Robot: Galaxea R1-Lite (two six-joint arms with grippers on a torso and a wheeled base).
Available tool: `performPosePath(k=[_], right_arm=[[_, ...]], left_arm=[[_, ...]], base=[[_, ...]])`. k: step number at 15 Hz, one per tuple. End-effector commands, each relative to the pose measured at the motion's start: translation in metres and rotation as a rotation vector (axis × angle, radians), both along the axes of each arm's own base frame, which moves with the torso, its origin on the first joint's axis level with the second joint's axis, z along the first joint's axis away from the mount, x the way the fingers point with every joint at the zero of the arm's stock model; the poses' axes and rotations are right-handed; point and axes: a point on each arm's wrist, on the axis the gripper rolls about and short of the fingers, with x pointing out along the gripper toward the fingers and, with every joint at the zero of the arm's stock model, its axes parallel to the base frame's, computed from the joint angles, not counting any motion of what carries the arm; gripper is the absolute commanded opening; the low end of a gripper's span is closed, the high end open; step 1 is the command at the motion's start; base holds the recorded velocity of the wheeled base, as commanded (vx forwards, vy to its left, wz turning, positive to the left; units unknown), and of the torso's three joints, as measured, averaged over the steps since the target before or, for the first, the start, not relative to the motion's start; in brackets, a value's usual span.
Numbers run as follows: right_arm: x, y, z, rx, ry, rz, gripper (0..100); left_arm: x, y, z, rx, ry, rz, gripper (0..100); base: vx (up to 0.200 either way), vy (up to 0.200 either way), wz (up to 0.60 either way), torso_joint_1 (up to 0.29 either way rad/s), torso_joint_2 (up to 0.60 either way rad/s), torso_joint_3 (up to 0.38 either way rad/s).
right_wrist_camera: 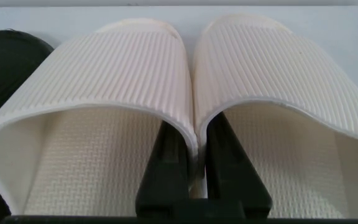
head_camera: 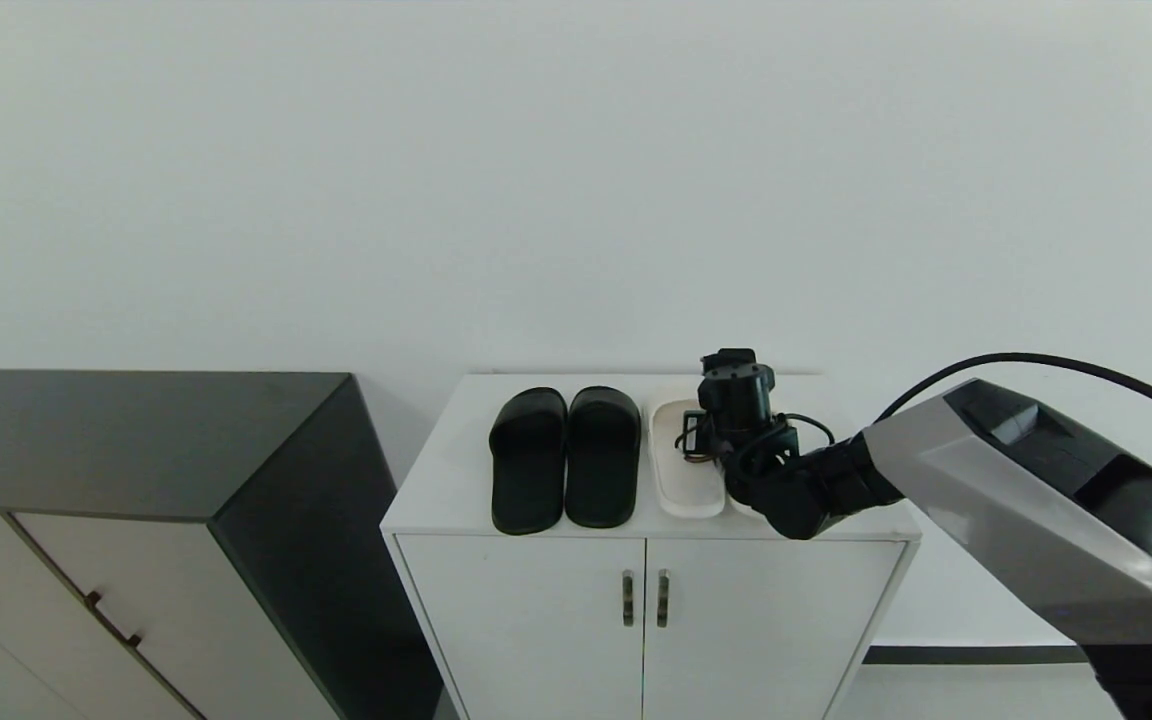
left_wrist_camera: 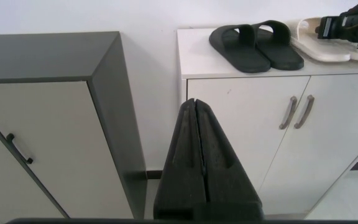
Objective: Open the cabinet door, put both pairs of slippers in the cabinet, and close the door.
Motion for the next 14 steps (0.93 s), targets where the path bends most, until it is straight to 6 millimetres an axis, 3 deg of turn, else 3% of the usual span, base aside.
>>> performPosePath(k=[1,4,6,8,10,11,12,13,14], right_arm=[[-0.016,-0.006,0.03,0.006,-0.026,0.01,0],[-0.044,-0.022,0.053,-0.03,-0.035,0.034,0],[-0.082,-0.041,0.061,-0.079,-0.036,0.138,0],[-0.117,-0.053,0.053,-0.105,-0.019,0.238,0],[-0.138,-0.058,0.048,-0.084,-0.028,0.337,0],[-0.161,-0.063,0.042,-0.056,-0.033,0.481,0],[-0.163,-0.064,0.042,-0.055,-0.032,0.493,0],[-0.186,-0.07,0.043,-0.032,-0.027,0.622,0],[-0.192,-0.072,0.044,-0.026,-0.022,0.66,0]], left_arm=[[0.0,0.0,0.0,0.0,0.001,0.001,0],[0.0,0.0,0.0,0.0,0.001,-0.001,0],[0.0,0.0,0.0,0.0,0.001,0.001,0],[0.0,0.0,0.0,0.0,-0.001,0.001,0],[0.0,0.0,0.0,0.0,-0.001,0.002,0],[0.0,0.0,0.0,-0.003,-0.001,0.002,0],[0.0,0.0,0.0,-0.003,-0.001,0.002,0],[0.0,0.0,0.0,-0.003,0.001,0.002,0],[0.0,0.0,0.0,-0.005,-0.001,0.002,0]], base=[[0.0,0.0,0.0,0.0,0.0,0.0],[0.0,0.0,0.0,0.0,0.0,0.0],[0.0,0.0,0.0,0.0,0.0,0.0],[0.0,0.0,0.0,0.0,0.0,0.0],[0.0,0.0,0.0,0.0,0.0,0.0],[0.0,0.0,0.0,0.0,0.0,0.0],[0.0,0.0,0.0,0.0,0.0,0.0],[0.0,0.0,0.0,0.0,0.0,0.0],[0.0,0.0,0.0,0.0,0.0,0.0]])
